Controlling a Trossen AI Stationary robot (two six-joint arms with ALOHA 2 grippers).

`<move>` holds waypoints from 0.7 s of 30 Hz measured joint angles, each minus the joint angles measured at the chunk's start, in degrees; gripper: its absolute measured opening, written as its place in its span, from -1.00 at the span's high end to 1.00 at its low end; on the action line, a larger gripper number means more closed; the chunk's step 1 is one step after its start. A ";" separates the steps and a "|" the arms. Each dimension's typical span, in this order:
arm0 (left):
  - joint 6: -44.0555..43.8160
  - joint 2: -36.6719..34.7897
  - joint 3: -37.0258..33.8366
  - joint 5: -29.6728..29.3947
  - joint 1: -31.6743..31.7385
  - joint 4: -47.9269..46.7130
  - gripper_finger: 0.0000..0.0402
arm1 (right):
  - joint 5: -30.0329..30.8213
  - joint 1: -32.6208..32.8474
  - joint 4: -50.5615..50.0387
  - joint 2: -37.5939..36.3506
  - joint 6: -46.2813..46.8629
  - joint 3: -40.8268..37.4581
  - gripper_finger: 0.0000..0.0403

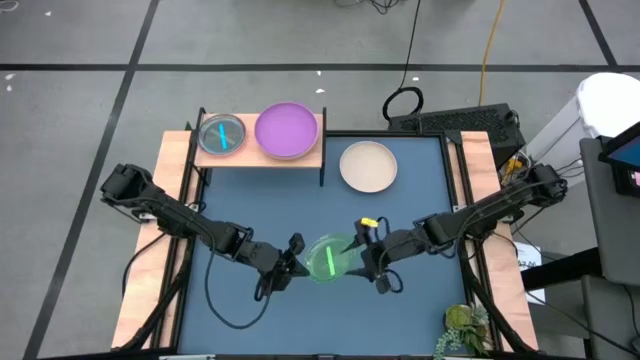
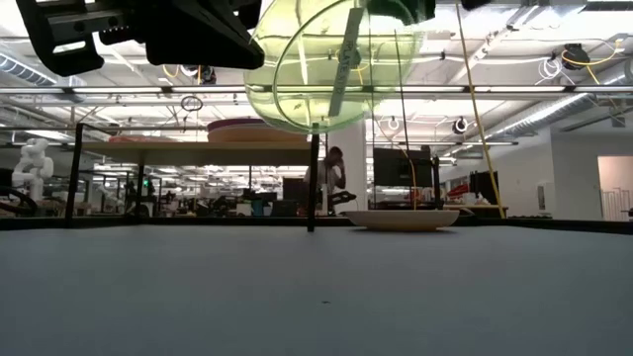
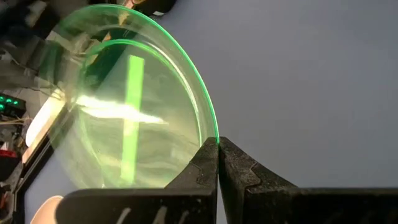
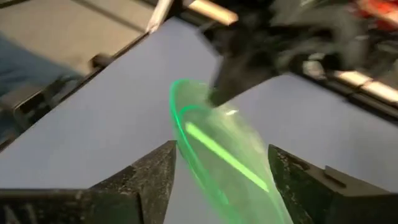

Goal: Place and stack plates onto a shelf
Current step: Stack the green plate on top the blue plate on the shelf

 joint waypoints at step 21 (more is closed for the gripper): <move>-6.59 -15.35 0.07 -6.23 1.49 -5.05 0.99 | 2.57 1.60 -9.43 -19.10 7.49 0.02 -0.23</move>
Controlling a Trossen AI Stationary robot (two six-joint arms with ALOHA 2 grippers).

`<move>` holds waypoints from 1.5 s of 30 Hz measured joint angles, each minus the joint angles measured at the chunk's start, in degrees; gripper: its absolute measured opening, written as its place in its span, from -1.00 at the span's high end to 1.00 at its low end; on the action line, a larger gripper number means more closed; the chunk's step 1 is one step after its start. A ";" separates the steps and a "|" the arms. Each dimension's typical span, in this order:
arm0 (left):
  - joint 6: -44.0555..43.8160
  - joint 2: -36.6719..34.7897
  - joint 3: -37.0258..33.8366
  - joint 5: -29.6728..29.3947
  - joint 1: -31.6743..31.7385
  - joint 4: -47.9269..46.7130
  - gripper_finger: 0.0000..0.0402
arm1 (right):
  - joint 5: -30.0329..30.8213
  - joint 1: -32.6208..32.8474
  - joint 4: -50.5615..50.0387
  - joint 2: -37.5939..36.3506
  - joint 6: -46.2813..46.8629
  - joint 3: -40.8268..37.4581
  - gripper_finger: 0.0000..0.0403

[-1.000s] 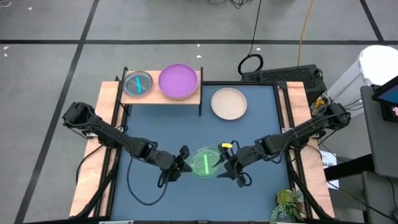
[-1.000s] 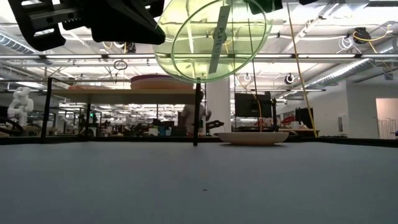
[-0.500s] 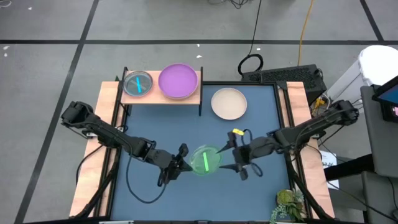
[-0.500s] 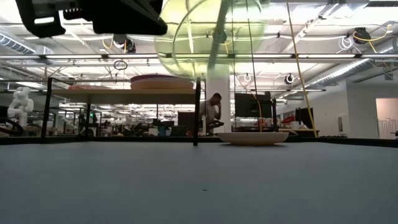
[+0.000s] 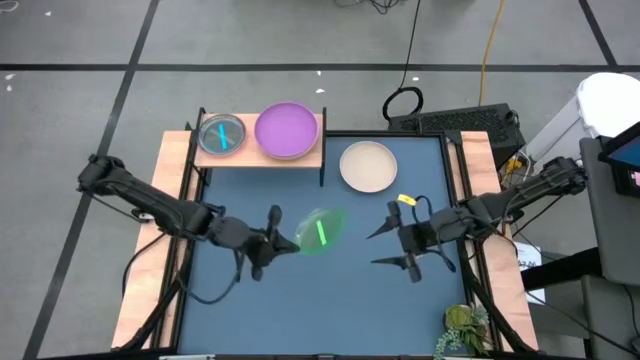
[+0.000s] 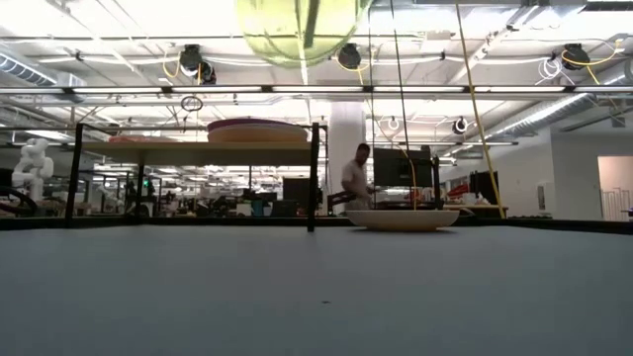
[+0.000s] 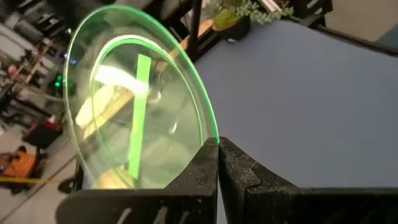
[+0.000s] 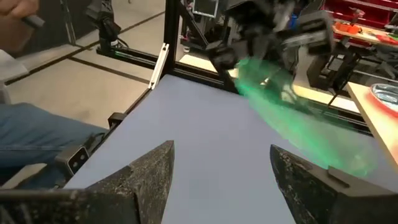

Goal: Place and stack plates onto a shelf
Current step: Stack the green plate on top the blue plate on the shelf

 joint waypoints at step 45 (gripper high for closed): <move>-13.02 -15.56 22.45 -7.98 24.50 -41.55 0.99 | 13.48 -0.13 -5.17 -0.50 -18.58 0.00 -0.23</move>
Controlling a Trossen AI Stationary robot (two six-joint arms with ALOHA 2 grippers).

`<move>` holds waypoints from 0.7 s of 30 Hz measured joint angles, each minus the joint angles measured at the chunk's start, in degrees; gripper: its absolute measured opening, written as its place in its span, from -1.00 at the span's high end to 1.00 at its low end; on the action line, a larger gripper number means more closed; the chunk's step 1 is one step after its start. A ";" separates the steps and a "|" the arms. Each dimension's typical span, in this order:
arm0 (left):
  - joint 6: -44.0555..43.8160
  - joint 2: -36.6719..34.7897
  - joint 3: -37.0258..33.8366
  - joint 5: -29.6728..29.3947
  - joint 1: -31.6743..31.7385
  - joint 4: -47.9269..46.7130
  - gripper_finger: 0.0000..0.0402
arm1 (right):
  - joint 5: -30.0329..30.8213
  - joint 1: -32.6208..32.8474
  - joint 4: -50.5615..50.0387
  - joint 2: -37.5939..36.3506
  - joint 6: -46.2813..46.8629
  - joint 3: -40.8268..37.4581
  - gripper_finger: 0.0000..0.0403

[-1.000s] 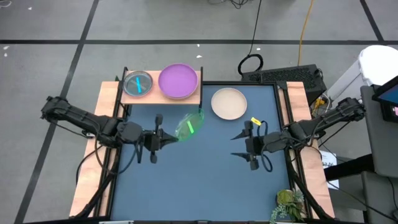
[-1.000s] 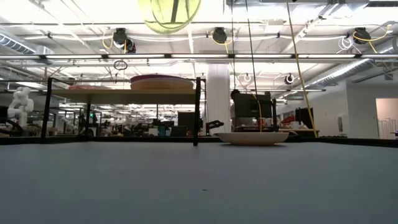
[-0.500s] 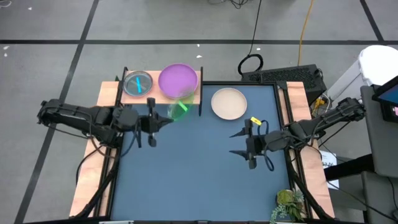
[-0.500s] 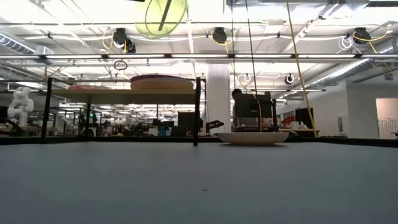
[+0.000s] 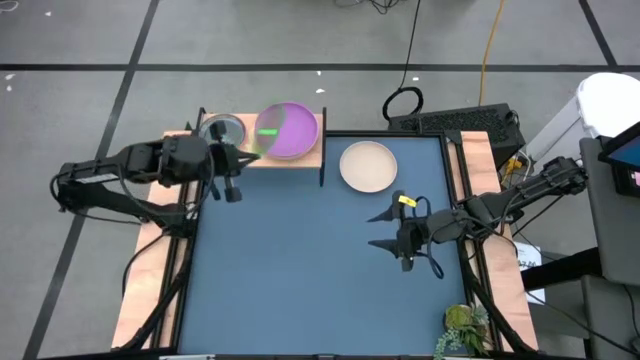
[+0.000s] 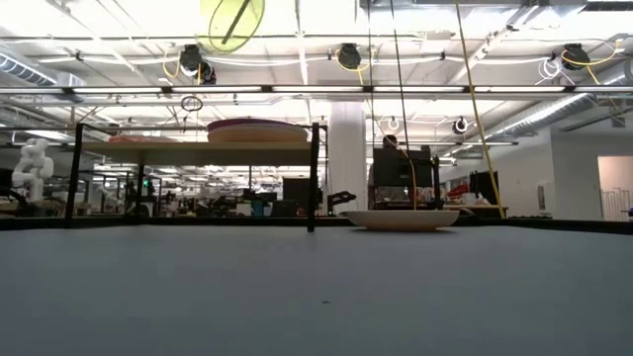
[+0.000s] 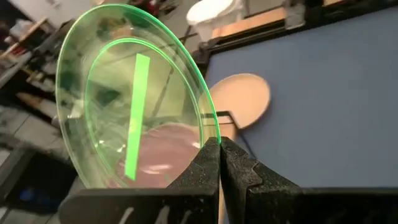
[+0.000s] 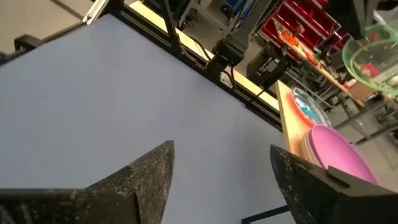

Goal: Place and stack plates onto a shelf
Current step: Stack the green plate on top the blue plate on the shelf

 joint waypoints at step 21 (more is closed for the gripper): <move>-6.88 0.03 0.96 0.08 18.34 -15.59 0.96 | 0.08 0.00 -0.02 0.00 -1.50 0.00 -0.23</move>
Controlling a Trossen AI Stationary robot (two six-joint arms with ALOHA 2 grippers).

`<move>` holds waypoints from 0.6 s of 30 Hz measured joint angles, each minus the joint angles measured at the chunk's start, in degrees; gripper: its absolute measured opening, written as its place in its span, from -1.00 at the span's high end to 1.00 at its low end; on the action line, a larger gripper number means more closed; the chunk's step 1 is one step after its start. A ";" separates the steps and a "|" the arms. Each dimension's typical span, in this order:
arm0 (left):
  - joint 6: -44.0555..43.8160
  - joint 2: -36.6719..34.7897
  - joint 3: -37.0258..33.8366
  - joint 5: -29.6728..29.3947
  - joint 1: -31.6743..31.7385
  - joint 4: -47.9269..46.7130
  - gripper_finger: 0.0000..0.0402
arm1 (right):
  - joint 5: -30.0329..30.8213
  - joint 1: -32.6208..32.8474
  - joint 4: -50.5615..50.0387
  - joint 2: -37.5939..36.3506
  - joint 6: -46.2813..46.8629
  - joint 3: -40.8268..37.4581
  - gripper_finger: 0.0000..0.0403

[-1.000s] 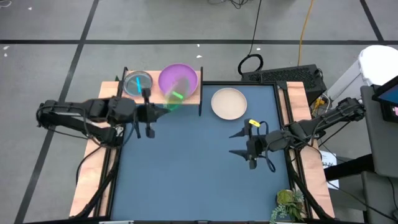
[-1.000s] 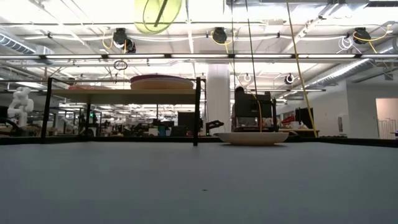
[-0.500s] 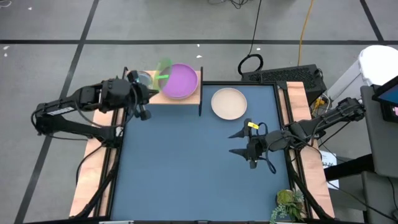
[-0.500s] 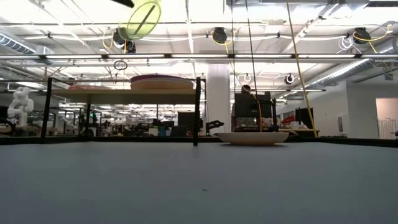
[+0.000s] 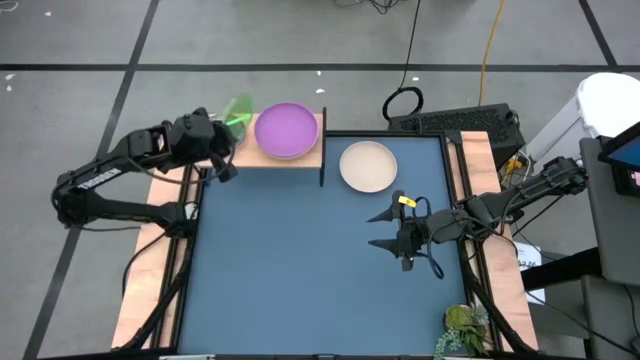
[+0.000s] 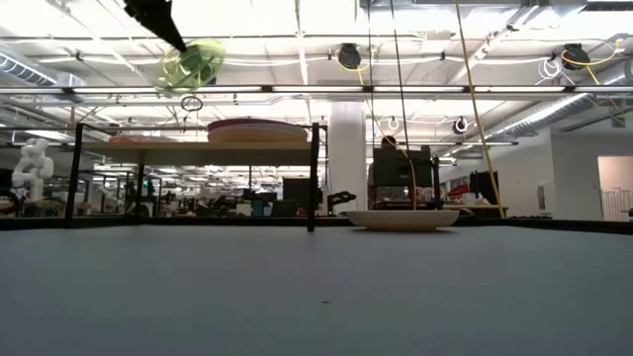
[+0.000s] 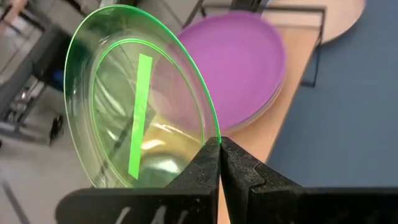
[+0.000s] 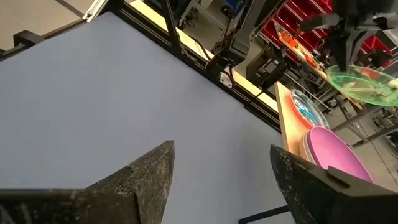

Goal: Place and stack plates onto a shelf
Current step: Stack the green plate on top the blue plate on the shelf

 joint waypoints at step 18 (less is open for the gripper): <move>-1.37 0.82 -2.61 0.52 7.79 -3.66 0.93 | 0.00 0.00 0.02 0.00 0.06 0.00 -0.23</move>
